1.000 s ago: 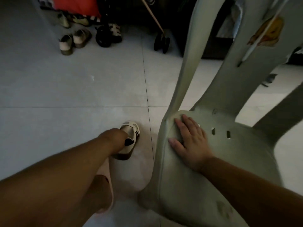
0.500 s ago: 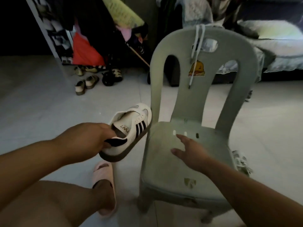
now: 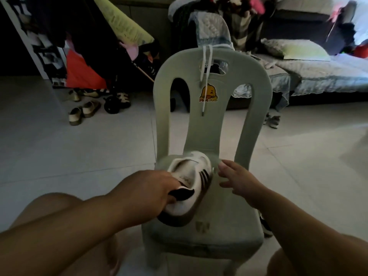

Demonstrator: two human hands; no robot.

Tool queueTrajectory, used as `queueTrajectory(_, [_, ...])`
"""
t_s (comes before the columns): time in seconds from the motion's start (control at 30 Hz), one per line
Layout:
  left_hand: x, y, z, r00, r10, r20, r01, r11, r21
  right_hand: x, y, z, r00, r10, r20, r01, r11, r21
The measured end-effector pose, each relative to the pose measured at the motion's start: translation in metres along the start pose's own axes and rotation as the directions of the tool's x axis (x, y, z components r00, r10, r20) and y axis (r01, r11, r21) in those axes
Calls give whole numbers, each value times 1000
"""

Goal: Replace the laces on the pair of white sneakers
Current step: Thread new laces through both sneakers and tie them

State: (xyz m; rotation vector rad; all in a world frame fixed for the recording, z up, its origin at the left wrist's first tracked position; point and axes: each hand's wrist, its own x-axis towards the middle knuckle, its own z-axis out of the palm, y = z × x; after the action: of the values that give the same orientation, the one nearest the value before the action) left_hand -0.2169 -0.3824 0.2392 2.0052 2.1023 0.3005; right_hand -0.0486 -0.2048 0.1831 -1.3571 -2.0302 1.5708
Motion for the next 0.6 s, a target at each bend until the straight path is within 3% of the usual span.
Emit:
queueTrajectory(0.13, [34, 9, 25, 993, 92, 70, -98, 992, 83, 10, 1, 0, 998, 53, 25, -55, 996, 73])
queueTrajectory(0.33, [77, 1, 56, 939, 193, 283, -243, 958, 153, 32, 23, 10, 997, 64, 51, -50, 972, -231])
queueTrajectory(0.47, [89, -6, 65, 893, 214, 397, -250, 967, 41, 40, 29, 16, 998, -3, 55, 27, 894, -448])
queueTrajectory(0.6, [100, -15, 67, 893, 153, 423, -77, 978, -193, 45, 31, 16, 997, -22, 68, 54, 855, -515])
